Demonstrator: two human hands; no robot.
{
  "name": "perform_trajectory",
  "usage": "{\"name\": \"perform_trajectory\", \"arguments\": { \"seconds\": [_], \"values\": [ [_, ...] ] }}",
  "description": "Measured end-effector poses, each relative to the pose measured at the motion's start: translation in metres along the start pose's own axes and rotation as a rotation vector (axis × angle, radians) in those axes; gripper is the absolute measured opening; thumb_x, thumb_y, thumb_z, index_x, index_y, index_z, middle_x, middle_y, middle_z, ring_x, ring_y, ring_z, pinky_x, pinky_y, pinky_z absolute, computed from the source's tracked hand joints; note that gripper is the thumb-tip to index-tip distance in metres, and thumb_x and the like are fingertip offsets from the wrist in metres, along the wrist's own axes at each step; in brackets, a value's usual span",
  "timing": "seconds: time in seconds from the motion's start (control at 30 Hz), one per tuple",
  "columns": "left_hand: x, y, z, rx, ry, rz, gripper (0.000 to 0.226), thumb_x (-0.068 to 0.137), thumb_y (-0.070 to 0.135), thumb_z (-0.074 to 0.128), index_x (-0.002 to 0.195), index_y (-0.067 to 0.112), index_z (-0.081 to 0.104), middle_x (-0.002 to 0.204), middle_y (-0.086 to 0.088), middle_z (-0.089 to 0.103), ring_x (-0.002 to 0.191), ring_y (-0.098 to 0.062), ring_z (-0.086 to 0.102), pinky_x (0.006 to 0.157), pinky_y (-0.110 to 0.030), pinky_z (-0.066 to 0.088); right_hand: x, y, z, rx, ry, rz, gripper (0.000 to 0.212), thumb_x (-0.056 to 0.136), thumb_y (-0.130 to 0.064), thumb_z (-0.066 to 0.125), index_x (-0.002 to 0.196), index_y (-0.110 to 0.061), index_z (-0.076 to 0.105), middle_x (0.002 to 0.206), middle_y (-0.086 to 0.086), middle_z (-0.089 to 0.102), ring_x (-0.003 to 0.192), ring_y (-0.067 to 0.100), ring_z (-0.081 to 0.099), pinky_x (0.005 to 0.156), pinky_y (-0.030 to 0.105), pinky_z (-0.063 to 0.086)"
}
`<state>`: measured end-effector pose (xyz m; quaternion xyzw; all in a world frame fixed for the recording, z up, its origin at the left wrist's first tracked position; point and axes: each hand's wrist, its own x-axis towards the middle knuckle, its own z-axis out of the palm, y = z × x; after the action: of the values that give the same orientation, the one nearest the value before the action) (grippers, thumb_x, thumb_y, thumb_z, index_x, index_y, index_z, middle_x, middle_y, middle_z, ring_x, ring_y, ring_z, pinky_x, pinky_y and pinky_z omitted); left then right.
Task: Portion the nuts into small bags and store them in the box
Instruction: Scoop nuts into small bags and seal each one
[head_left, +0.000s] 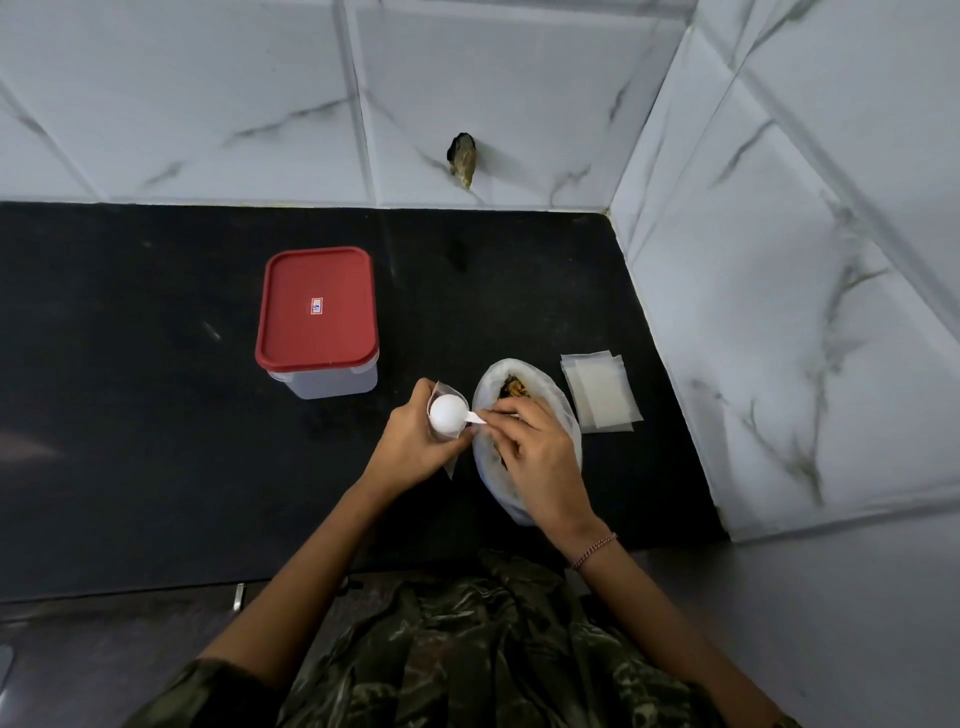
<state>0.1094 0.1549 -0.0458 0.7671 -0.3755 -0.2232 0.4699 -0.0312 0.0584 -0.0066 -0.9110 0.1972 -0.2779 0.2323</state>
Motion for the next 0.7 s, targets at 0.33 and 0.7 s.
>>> {"name": "perform_trajectory", "arguments": {
  "seconds": [0.33, 0.7],
  "values": [
    [0.000, 0.002, 0.001, -0.017, -0.057, 0.018, 0.046, 0.077, 0.036, 0.077, 0.106, 0.018, 0.047, 0.096, 0.012, 0.061, 0.090, 0.004, 0.061, 0.070, -0.011, 0.049, 0.001, -0.003, -0.007, 0.529, -0.129, 0.618, 0.015, 0.088, -0.015, 0.063, 0.100, -0.010, 0.072, 0.083, -0.016, 0.066, 0.080, -0.013, 0.060, 0.077, 0.004, 0.043],
    [-0.002, -0.006, -0.001, 0.043, -0.055, -0.003, 0.047, 0.076, 0.040, 0.077, 0.106, 0.021, 0.046, 0.102, 0.006, 0.062, 0.092, -0.006, 0.063, 0.075, -0.025, 0.054, 0.003, 0.032, -0.021, 0.209, -0.020, 0.497, 0.021, 0.086, -0.016, 0.066, 0.106, -0.017, 0.071, 0.102, -0.003, 0.065, 0.095, 0.006, 0.059, 0.085, 0.020, 0.048]
  ]
}}
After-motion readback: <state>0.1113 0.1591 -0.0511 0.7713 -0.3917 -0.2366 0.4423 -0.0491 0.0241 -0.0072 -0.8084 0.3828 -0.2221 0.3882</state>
